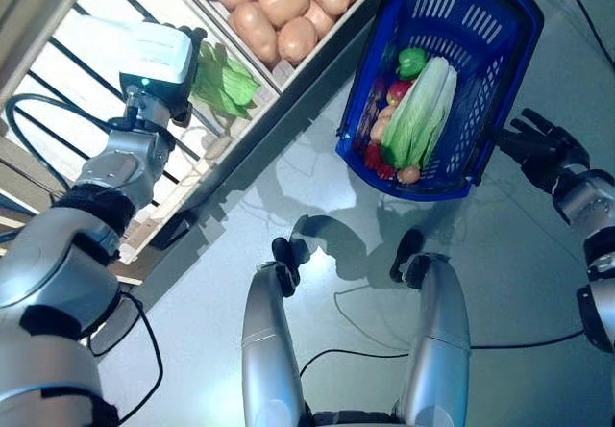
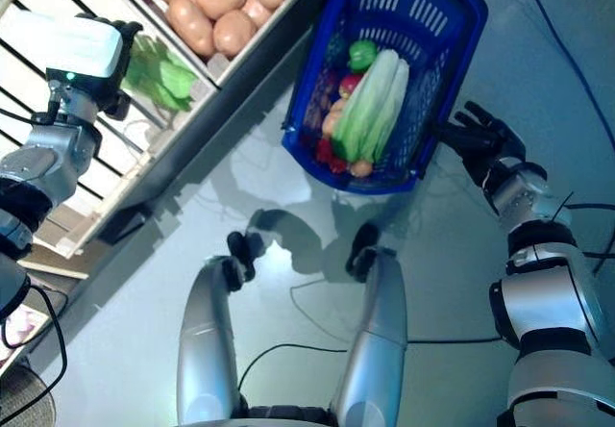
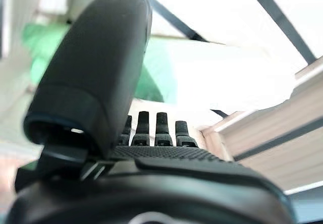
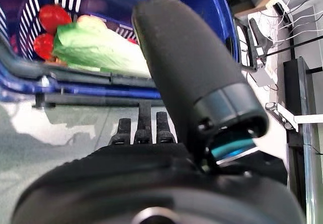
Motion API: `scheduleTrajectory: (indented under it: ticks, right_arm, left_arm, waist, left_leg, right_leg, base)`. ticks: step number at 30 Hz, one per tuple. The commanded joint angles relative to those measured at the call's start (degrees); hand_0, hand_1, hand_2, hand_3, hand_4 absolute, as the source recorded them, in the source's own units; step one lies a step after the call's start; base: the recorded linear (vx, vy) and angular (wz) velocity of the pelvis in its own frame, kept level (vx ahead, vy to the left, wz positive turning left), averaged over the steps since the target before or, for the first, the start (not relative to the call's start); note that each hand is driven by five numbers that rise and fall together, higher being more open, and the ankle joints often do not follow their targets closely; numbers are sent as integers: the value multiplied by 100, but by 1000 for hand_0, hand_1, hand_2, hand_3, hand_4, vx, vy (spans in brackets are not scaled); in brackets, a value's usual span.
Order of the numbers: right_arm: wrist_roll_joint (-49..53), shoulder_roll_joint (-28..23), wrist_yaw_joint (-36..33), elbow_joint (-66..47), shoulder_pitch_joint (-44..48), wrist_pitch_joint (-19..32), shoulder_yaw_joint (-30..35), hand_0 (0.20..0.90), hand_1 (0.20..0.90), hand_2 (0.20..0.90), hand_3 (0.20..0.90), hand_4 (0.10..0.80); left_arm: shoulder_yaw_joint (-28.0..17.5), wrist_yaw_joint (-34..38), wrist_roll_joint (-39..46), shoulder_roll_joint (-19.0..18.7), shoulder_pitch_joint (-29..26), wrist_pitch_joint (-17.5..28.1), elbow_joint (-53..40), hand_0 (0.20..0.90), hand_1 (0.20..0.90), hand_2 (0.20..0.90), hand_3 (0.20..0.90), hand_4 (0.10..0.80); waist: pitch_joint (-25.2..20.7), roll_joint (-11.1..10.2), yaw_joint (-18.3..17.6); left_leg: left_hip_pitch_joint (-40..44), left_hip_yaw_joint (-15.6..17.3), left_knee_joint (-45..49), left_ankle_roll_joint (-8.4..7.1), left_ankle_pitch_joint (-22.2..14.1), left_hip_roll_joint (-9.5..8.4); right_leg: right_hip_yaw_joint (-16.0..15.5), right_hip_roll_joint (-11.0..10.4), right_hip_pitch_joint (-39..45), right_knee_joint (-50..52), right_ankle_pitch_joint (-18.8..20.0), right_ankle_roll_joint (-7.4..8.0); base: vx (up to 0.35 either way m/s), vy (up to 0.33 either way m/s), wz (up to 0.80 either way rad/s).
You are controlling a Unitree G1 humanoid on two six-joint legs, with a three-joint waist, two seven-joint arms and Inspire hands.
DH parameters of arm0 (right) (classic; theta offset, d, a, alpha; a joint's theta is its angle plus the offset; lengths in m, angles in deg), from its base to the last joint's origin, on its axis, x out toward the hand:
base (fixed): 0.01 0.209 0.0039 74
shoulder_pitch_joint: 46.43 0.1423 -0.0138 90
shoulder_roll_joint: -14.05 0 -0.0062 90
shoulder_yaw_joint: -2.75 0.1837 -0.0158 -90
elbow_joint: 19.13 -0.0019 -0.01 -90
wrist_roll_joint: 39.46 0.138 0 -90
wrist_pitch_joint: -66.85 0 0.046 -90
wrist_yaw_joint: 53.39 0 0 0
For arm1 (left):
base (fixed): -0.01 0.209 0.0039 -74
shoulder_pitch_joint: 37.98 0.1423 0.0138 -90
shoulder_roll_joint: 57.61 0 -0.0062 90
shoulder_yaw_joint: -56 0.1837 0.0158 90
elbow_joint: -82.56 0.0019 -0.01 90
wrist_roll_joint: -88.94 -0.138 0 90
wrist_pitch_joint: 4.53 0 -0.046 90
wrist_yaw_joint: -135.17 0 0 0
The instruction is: Put vegetables into the basket
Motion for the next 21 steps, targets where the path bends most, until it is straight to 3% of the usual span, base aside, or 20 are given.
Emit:
scheduleTrajectory:
  ticks: [1, 9, 20, 21]
  right_arm:
    - [376, -415, 122, -205, 170, 247, -68, 900, 900, 900, 900, 800]
    - [473, -388, 94, -208, 307, 248, -111, 900, 900, 900, 900, 800]
    - [526, -399, 104, -139, 495, 342, -80, 900, 900, 900, 900, 800]
    - [562, -407, 117, -135, 523, 343, -81, 900, 900, 900, 900, 800]
  left_arm:
    - [-36, -100, -199, -401, -985, -562, 233, 900, 900, 900, 900, 800]
    - [278, -704, -644, -269, -1253, -659, 405, 900, 900, 900, 900, 800]
    - [515, -847, -545, -104, -1621, -300, 550, 900, 900, 900, 900, 800]
    - [503, -887, -400, -97, -1653, -254, 593, 568, 568, 568, 568, 579]
  waist:
    - [-27, -48, -108]
    - [-27, -116, -149]
    - [-27, -197, -206]
    - [-27, -206, -212]
  left_leg:
    - [-94, -95, -222, -308, -154, 207]
    - [-589, -181, 37, -250, -201, 242]
    - [-1068, -251, 402, -159, -273, 307]
    - [-1123, -267, 451, -148, -278, 314]
  right_leg:
    - [200, -236, 173, -244, 243, 427]
    - [206, -246, -268, -103, 302, 446]
    - [217, -262, -665, 139, 298, 461]
    - [223, -259, -717, 191, 288, 457]
  base:
    - [-4, 43, -6]
    - [-13, 24, -6]
    - [-36, 1, -3]
    - [-40, -9, -4]
